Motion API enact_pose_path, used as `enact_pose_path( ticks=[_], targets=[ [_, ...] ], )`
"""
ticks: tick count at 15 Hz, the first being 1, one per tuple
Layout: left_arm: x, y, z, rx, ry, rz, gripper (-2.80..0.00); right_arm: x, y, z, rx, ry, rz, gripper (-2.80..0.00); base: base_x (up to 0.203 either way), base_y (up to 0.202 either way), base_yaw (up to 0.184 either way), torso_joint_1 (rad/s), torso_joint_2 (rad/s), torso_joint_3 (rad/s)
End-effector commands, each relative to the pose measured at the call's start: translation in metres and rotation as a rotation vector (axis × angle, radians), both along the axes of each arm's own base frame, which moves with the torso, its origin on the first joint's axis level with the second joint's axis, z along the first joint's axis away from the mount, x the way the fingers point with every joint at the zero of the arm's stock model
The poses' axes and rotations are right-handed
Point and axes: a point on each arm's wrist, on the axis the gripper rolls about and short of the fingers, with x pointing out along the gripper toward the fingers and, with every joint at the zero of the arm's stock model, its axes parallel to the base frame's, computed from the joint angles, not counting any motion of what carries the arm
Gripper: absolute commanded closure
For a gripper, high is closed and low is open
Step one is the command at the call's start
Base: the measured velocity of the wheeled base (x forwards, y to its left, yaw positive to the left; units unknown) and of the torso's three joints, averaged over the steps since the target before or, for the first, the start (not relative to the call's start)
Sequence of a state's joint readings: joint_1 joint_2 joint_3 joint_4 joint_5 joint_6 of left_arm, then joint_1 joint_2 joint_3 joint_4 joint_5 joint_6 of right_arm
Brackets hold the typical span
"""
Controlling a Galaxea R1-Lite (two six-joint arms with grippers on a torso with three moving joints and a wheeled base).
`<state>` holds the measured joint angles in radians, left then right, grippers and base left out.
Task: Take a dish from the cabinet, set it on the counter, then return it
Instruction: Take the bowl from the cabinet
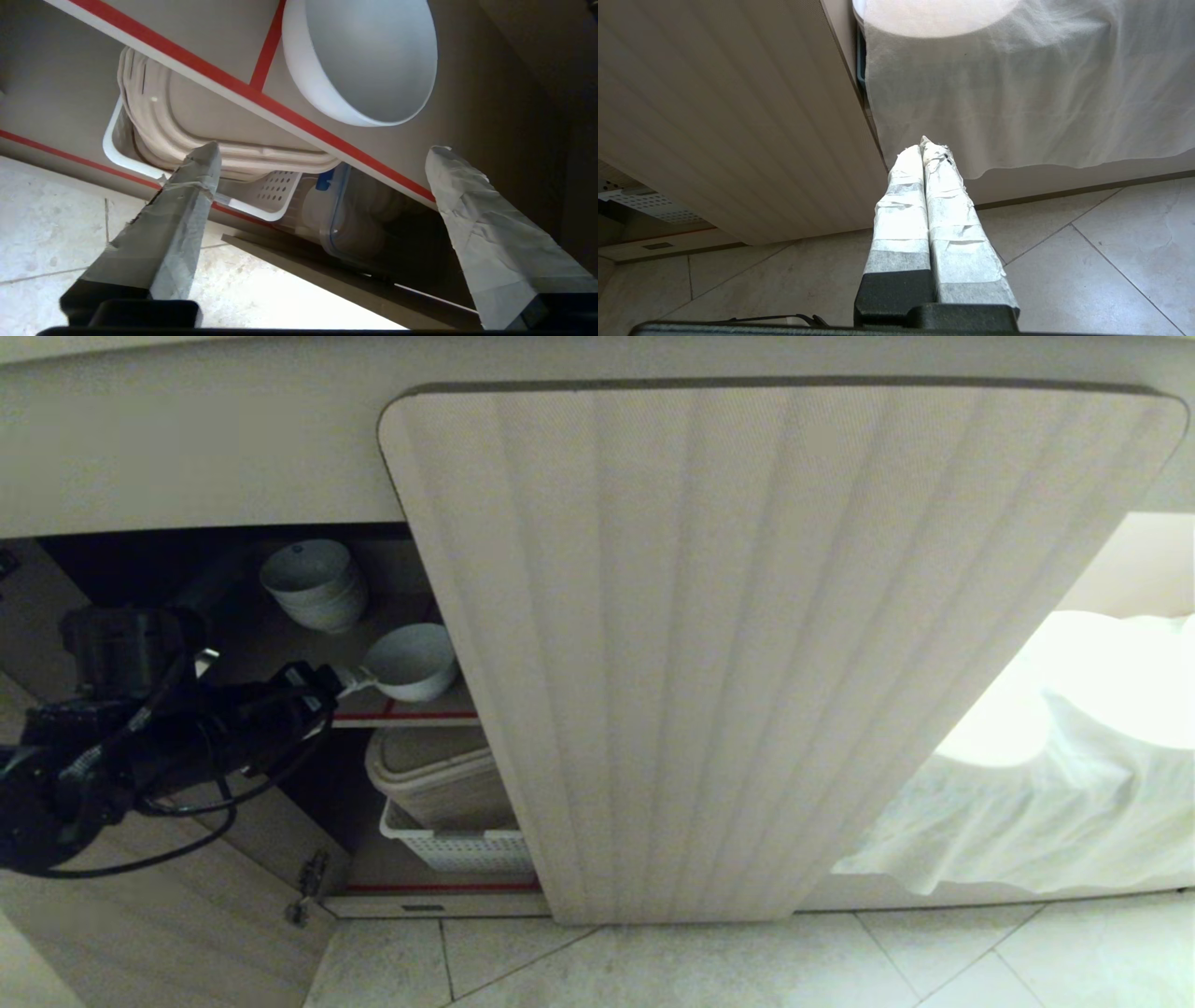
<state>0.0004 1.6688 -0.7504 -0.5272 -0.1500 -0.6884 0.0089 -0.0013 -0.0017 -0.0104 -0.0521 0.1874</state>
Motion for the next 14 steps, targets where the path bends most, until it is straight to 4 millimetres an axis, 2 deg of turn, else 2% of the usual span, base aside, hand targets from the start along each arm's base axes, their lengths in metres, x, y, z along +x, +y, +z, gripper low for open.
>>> enact_pose_path(
  ticks=[1,7,11,14],
  targets=[
    [0.003,0.0,-0.002,-0.004,0.005,-0.002,-2.8,0.0,0.0,0.0,0.001,0.001,0.0,0.0,0.0,0.0,0.0,0.0,0.0,0.0],
    [0.009,0.0,-0.009,0.002,0.026,-0.003,-2.8,0.0,0.0,0.0,0.001,0.001,0.0,0.0,0.0,0.0,0.0,0.0,0.0,0.0],
    [0.014,0.0,-0.006,0.005,0.013,-0.003,-2.8,0.0,0.0,0.0,0.001,0.001,0.0,0.0,0.0,0.0,0.0,0.0,0.0,0.0],
    [0.017,0.0,-0.009,0.068,0.014,-0.009,-2.8,0.0,0.0,0.0,0.001,0.001,0.002,0.0,0.0,0.0,0.0,0.0,0.0,0.0]
  ],
)
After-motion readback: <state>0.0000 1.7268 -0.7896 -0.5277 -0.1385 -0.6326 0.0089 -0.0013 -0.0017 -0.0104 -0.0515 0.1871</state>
